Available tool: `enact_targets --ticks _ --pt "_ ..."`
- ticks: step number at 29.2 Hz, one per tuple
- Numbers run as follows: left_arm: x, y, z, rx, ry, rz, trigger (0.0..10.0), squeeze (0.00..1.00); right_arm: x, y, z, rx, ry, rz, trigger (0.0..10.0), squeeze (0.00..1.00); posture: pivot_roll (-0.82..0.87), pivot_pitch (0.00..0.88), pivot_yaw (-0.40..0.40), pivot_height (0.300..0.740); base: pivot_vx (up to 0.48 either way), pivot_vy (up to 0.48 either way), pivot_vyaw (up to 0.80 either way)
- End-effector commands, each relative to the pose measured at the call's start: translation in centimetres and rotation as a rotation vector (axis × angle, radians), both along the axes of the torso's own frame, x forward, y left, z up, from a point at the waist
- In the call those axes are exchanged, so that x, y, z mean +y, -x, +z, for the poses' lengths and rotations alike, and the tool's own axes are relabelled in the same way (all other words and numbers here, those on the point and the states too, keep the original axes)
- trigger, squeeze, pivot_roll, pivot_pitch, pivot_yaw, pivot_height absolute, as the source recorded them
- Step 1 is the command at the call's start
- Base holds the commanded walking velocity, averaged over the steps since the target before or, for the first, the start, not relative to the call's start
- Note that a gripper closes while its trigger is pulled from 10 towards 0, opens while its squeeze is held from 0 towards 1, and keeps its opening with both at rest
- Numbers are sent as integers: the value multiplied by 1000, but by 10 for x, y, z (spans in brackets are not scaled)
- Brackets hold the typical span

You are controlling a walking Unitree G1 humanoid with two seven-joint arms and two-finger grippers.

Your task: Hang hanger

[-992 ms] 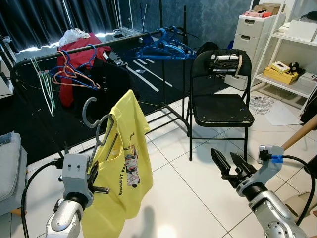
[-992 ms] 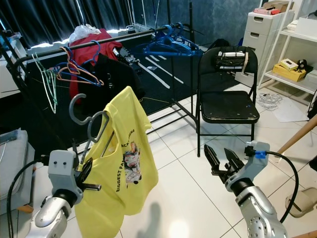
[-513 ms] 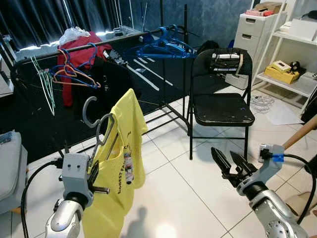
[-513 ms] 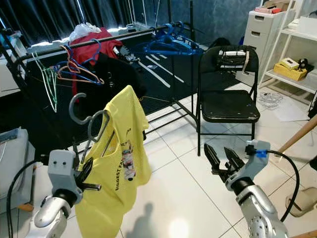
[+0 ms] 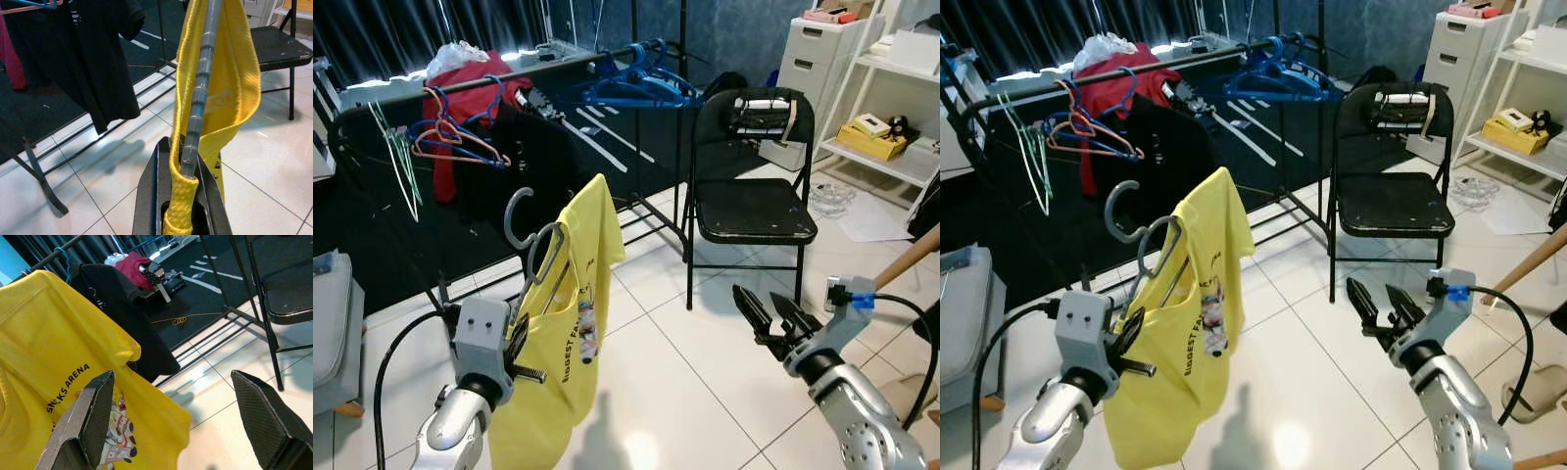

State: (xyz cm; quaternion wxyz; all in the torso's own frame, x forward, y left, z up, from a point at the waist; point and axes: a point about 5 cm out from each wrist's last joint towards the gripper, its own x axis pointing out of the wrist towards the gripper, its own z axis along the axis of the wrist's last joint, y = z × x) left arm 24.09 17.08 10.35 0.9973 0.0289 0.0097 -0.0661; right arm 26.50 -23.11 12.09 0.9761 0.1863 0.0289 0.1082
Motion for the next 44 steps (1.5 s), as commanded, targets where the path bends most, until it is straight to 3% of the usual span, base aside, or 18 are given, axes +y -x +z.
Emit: enact_targets --ticks 1,11,21,30,44 --pt "3 -2 4 -26 -17 1 10000 0 2 -1 -3 5 -1 3 10000 0 -95 4 67 740 0 0 0" --pt "3 -2 3 -19 -20 -21 10000 0 2 -2 -5 5 -1 6 10000 0 -95 2 69 740 253 0 0" --pt "-7 2 10 -27 -52 -144 10000 0 1 -3 -5 4 -3 6 10000 0 -84 0 72 740 325 0 0" --pt "-26 5 15 -32 -40 -240 10000 0 1 -2 -9 6 -7 7 10000 0 -86 0 82 740 353 0 0" --pt "-29 5 15 -4 -21 -217 10000 0 1 0 -11 6 -6 7 10000 0 -89 0 84 740 352 0 0"
